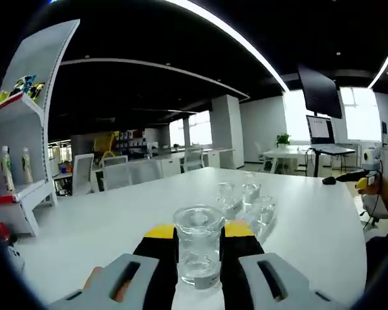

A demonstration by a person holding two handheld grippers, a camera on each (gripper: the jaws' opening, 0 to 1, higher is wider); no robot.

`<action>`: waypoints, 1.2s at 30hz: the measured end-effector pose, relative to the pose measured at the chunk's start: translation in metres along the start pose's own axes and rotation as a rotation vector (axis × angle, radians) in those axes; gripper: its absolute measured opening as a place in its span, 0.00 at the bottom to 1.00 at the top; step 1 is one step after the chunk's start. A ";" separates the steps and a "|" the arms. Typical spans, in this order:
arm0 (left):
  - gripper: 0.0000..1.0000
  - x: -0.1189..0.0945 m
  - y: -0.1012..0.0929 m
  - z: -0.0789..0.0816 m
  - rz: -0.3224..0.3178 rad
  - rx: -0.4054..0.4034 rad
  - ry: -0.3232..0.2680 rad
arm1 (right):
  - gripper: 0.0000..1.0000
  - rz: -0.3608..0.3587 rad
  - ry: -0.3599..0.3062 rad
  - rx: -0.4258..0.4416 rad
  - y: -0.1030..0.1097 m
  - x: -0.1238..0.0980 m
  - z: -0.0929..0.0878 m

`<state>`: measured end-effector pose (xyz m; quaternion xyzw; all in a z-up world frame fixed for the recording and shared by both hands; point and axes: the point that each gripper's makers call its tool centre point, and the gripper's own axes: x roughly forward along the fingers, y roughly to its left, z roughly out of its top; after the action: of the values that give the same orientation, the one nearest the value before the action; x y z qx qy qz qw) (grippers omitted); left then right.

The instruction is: Identify the label on the chemical reagent bottle, grasp the chemical reagent bottle, and place it in the designated position on the reagent rack

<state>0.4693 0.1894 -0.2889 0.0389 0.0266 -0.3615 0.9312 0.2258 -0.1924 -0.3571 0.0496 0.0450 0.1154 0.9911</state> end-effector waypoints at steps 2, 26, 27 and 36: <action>0.24 0.004 0.001 0.005 -0.006 -0.017 -0.004 | 0.84 0.003 -0.002 0.002 0.001 0.000 0.001; 0.24 0.092 0.014 0.038 -0.027 -0.037 -0.011 | 0.84 -0.012 0.011 0.030 -0.011 0.001 -0.002; 0.24 0.097 0.014 0.037 -0.029 -0.037 -0.010 | 0.84 -0.014 0.014 0.029 -0.011 0.001 -0.003; 0.24 0.119 0.019 0.024 -0.041 -0.045 0.004 | 0.83 -0.042 0.024 0.038 -0.022 0.004 -0.008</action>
<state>0.5705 0.1213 -0.2729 0.0181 0.0372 -0.3796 0.9242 0.2339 -0.2116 -0.3677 0.0659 0.0602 0.0941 0.9916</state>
